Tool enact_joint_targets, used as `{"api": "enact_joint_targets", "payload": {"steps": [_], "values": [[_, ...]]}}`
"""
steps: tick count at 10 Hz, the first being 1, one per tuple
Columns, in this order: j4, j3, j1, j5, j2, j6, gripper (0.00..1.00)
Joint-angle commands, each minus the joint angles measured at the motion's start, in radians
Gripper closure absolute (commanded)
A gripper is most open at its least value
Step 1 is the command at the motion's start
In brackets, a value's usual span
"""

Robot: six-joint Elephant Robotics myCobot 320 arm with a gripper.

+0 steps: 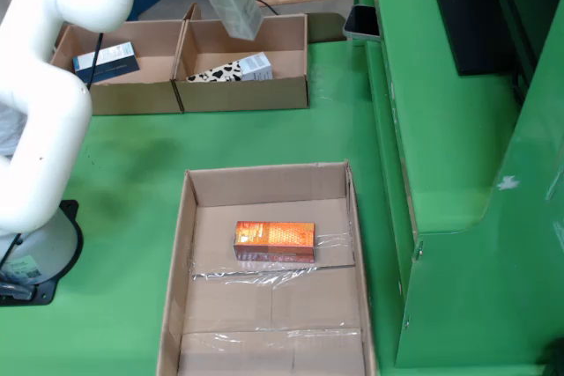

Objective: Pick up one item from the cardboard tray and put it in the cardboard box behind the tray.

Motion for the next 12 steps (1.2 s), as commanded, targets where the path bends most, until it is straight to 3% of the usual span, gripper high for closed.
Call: {"api": "enact_joint_targets", "payload": {"steps": [1, 3, 4, 5, 6, 12], "values": [[0.034, 0.028, -0.013, 0.003, 0.002, -0.009, 1.00], [0.042, 0.028, -0.022, 0.014, -0.021, -0.007, 1.00], [-0.007, 0.028, -0.054, 0.115, -0.028, 0.001, 1.00], [-0.007, 0.028, -0.054, 0.115, -0.028, 0.001, 1.00], [-0.057, 0.028, -0.077, 0.197, -0.033, 0.005, 1.00], [-0.097, 0.028, -0.107, 0.276, -0.057, 0.000, 1.00]]}}
